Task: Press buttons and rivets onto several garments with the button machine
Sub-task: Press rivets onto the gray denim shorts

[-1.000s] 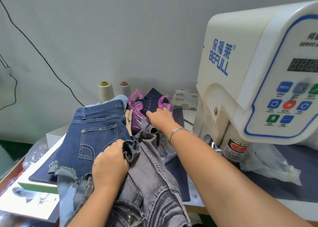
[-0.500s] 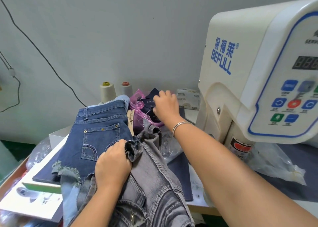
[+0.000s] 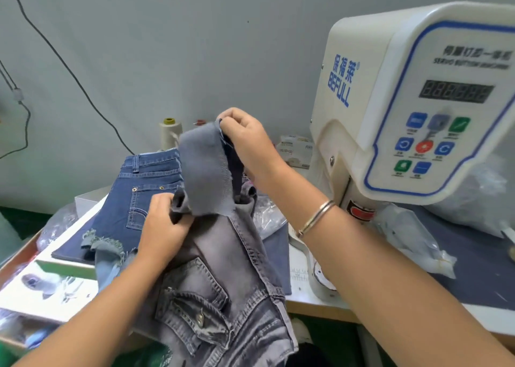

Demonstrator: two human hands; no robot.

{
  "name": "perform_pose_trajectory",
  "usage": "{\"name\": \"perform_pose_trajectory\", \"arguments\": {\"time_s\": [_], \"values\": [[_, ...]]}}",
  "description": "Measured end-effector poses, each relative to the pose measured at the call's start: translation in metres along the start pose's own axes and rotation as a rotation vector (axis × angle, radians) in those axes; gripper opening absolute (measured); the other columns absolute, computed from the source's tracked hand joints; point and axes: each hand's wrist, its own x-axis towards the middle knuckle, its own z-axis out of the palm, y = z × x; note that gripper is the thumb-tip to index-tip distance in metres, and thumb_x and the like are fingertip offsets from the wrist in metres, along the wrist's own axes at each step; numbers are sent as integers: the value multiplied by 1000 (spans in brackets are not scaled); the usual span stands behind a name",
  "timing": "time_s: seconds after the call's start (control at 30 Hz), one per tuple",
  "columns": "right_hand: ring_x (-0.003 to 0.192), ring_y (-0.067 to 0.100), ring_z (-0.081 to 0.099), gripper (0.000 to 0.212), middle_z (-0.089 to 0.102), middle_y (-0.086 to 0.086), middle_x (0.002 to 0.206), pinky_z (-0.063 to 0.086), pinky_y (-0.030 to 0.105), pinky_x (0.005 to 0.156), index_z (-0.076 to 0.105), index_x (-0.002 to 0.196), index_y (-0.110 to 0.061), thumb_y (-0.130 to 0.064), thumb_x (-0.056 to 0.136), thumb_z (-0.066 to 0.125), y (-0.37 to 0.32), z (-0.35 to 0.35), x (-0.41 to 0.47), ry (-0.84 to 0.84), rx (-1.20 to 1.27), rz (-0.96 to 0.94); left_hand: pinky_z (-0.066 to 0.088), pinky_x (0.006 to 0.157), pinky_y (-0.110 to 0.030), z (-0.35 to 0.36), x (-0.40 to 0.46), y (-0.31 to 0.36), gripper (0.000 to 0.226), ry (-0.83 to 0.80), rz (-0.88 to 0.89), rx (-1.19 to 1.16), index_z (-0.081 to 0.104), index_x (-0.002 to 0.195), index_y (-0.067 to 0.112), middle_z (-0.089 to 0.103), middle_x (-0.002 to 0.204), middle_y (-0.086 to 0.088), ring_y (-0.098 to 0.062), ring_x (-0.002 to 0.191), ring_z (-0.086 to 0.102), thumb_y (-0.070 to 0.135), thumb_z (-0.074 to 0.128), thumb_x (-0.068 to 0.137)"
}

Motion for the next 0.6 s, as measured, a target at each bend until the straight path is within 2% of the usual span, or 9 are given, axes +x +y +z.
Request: {"name": "perform_pose_trajectory", "arguments": {"time_s": [0.1, 0.13, 0.2, 0.23, 0.3, 0.37, 0.43, 0.5, 0.6], "values": [[62, 3, 47, 24, 53, -3, 69, 39, 13, 61, 56, 76, -15, 3, 91, 54, -1, -5, -26, -385, -53, 14, 43, 70, -36, -14, 4, 9, 24, -111, -98, -249, 59, 77, 6, 65, 75, -3, -22, 77, 51, 28, 56, 68], [64, 0, 51, 20, 57, -2, 72, 41, 12, 65, 59, 77, -14, 2, 89, 59, 0, -6, -33, -527, -189, -12, 43, 65, -32, -17, 5, 12, 17, -149, -131, -327, 60, 72, 8, 64, 66, 2, -19, 72, 49, 25, 59, 69], [75, 3, 58, 5, 64, 1, 85, 44, 18, 72, 68, 79, -11, -7, 83, 70, 7, -6, -38, -680, -624, -165, 44, 66, -30, -20, 11, 15, 3, -257, -156, -385, 67, 77, 8, 67, 70, -1, -17, 72, 54, 9, 68, 80], [85, 8, 59, 2, 65, 2, 98, 43, 23, 77, 71, 81, -11, -13, 81, 72, 13, -6, -38, -707, -826, -283, 47, 67, -28, -21, 14, 18, 12, -317, -151, -369, 71, 77, 9, 70, 74, -3, -14, 72, 59, -1, 66, 82], [97, 13, 57, 7, 58, -4, 121, 40, 26, 75, 70, 84, -16, -23, 82, 70, 22, -5, -38, -718, -1113, -433, 52, 64, -23, -20, 21, 27, 22, -449, -162, -373, 74, 67, 13, 73, 73, -5, -13, 68, 64, -4, 66, 78], [102, 15, 57, 9, 52, -9, 132, 43, 29, 73, 68, 88, -20, -28, 85, 65, 31, -10, -37, -675, -1250, -466, 51, 66, -23, -23, 25, 39, 4, -604, -190, -397, 73, 67, 10, 72, 78, -11, -18, 72, 63, 12, 75, 63], [100, 18, 58, 12, 52, -7, 128, 41, 30, 69, 66, 92, -22, -32, 87, 63, 39, -20, -37, -614, -1321, -433, 46, 79, -28, -25, 29, 47, 27, -749, -169, -369, 73, 82, 8, 72, 90, -16, -19, 83, 63, 24, 75, 61], [90, 24, 58, 13, 54, 0, 114, 36, 31, 64, 65, 96, -20, -31, 88, 61, 46, -28, -40, -552, -1365, -364, 44, 92, -28, -22, 29, 49, 28, -808, -129, -339, 68, 104, 6, 70, 109, -17, -16, 96, 62, 19, 72, 79], [93, 32, 58, 15, 54, 8, 107, 38, 35, 65, 63, 101, -13, -18, 92, 51, 62, -37, -44, -444, -1453, -203, 44, 90, -13, -20, 24, 44, 29, -771, -4, -197, 59, 109, 19, 64, 118, -4, -9, 106, 58, 2, 67, 87]]}}
